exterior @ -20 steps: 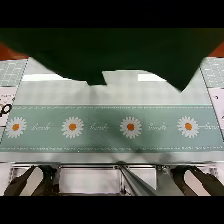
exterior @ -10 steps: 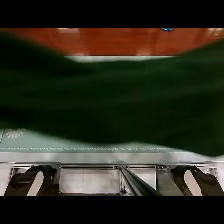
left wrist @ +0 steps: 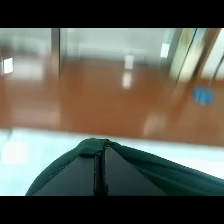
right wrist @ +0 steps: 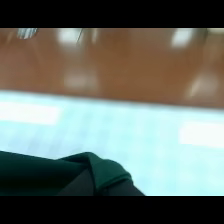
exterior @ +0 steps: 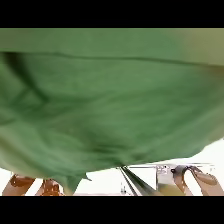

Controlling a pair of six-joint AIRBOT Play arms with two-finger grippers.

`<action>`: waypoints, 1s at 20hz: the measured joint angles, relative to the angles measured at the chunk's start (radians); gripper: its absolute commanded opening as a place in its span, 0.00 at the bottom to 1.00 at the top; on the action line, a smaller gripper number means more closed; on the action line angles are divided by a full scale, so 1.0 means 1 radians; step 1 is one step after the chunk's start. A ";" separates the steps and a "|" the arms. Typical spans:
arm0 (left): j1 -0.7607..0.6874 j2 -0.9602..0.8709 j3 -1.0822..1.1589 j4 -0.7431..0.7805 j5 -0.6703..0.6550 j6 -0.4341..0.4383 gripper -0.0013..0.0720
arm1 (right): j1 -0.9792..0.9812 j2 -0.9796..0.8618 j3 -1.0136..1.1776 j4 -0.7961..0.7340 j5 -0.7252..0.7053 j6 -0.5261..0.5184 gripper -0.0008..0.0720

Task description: Fold the shirts.

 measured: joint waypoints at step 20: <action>0.073 -1.102 -0.143 -0.427 0.455 -0.008 0.04 | 0.002 -1.080 -0.127 0.281 -0.451 -0.114 0.05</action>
